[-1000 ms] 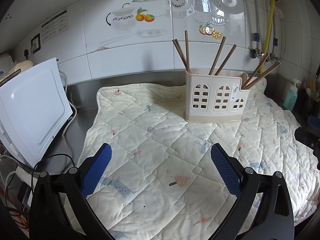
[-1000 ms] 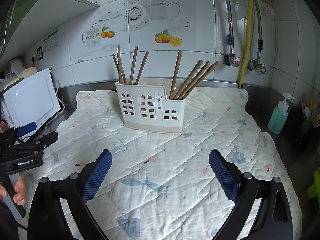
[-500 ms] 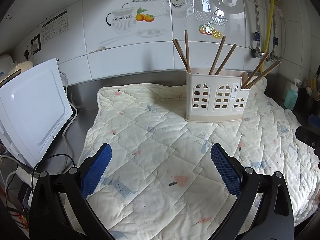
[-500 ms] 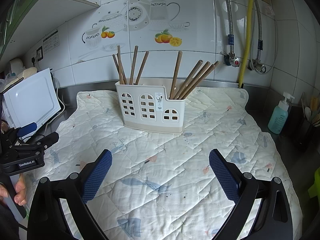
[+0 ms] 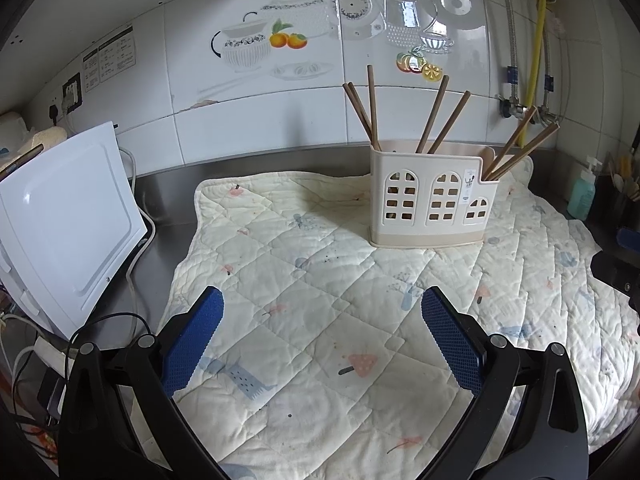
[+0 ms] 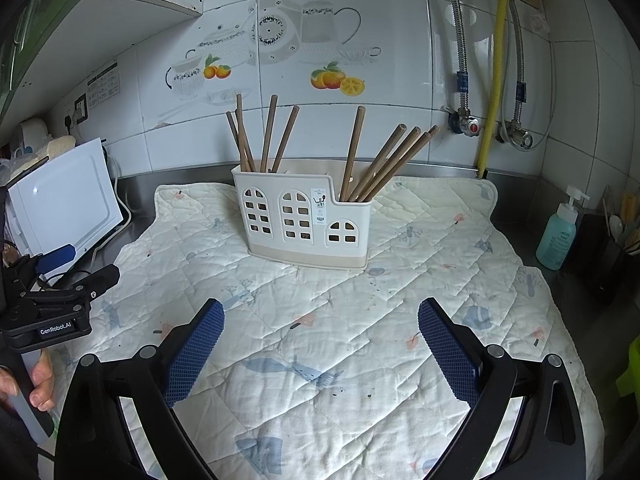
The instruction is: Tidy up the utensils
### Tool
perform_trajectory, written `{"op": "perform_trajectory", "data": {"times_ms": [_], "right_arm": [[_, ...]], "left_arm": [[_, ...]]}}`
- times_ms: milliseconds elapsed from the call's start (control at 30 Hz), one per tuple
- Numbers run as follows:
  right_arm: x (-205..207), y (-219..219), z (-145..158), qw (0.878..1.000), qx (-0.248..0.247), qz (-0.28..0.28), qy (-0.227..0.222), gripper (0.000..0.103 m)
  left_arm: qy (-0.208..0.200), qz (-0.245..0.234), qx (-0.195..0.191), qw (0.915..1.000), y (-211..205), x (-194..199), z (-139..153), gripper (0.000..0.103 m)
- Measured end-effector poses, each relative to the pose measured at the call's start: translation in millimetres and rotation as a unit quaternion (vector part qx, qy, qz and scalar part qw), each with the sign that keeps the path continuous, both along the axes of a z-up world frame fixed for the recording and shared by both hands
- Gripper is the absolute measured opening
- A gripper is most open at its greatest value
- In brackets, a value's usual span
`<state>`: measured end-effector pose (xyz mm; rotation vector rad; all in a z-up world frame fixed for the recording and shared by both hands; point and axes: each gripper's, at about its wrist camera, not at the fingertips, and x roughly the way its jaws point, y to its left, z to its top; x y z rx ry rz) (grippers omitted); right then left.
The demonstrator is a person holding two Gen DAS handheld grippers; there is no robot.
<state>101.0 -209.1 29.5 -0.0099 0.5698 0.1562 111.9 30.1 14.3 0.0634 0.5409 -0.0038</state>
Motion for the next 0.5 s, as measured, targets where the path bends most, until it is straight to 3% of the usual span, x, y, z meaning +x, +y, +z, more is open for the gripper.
{"op": "perform_trajectory", "data": {"times_ms": [500], "right_arm": [[0.9, -0.4, 3.0, 1.000, -0.002, 0.001, -0.001, 0.094]], "left_arm": [[-0.002, 0.001, 0.003, 1.0000, -0.9, 0.1, 0.9, 0.098]]}}
